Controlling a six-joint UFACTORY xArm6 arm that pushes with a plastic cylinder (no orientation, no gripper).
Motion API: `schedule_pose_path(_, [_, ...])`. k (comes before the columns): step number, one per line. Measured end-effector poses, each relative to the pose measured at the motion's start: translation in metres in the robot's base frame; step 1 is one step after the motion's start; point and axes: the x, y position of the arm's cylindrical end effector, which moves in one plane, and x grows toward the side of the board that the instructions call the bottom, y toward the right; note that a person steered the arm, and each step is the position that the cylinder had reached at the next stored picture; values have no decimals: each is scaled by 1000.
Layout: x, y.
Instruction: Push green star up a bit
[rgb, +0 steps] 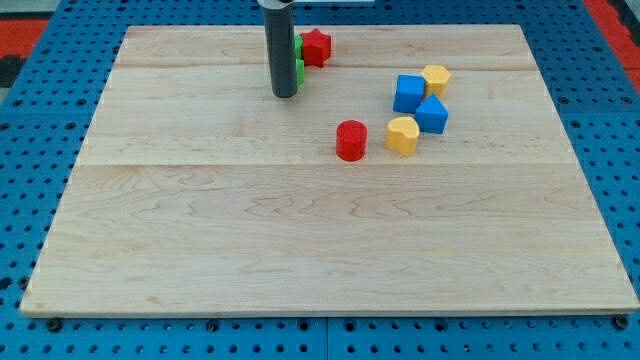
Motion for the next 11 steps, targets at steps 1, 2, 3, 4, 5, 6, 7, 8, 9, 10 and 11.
schedule_pose_path(1, [40, 0])
schedule_pose_path(2, [46, -8])
schedule_pose_path(3, [31, -8])
schedule_pose_path(4, [16, -8])
schedule_pose_path(5, [16, -9])
schedule_pose_path(6, [16, -18])
schedule_pose_path(7, [16, -21])
schedule_pose_path(8, [16, -22])
schedule_pose_path(9, [13, -29])
schedule_pose_path(10, [5, -12])
schedule_pose_path(11, [3, 15])
